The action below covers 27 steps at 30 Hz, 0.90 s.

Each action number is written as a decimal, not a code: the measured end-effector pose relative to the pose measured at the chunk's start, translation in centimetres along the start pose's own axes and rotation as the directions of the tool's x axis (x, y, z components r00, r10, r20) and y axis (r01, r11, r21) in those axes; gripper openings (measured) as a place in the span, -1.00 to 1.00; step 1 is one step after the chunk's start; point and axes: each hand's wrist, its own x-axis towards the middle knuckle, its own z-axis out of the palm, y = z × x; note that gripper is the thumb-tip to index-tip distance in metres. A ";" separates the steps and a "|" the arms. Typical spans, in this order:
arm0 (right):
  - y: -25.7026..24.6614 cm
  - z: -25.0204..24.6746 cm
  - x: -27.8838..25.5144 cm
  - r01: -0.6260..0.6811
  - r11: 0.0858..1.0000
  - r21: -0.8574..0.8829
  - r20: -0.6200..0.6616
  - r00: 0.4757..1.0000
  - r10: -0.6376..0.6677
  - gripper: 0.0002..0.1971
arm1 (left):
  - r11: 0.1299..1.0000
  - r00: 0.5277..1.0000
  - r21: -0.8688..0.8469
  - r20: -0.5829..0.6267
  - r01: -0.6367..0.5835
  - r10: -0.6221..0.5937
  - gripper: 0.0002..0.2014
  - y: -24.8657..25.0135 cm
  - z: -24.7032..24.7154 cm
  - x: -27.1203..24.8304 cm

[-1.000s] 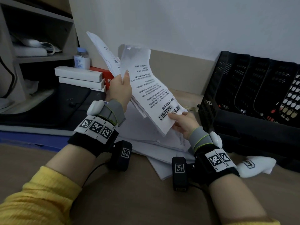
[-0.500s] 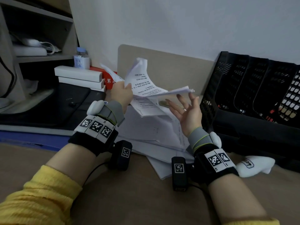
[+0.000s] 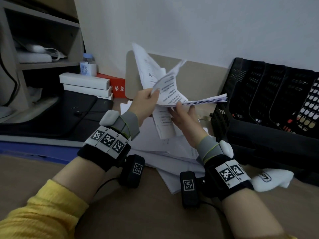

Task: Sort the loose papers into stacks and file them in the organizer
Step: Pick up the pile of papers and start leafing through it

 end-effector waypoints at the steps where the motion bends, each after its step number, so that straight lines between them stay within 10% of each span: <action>1: 0.0 -0.1 0.1 0.007 1.000 0.003 -0.034 0.999 -0.007 -0.35 | 1.000 1.000 0.015 0.027 -0.001 0.001 -0.78 -0.1 0.1 -0.1; 12: -0.7 -0.3 0.1 0.247 0.954 0.170 -0.409 0.898 -0.160 -0.72 | 0.996 0.996 -0.053 -0.061 0.065 -0.068 -0.76 -0.6 -0.4 0.4; 23: 0.6 -2.7 0.5 0.206 0.978 0.013 -0.739 0.662 -0.130 -0.76 | 0.980 0.962 -0.180 -0.238 0.088 -0.131 -0.75 -0.9 -3.5 1.8; 27: 1.0 -3.3 0.6 0.130 0.983 -0.133 -0.652 0.735 -0.185 -0.69 | 0.934 0.977 -0.329 -0.105 0.142 -0.186 -0.77 -0.9 -3.9 2.0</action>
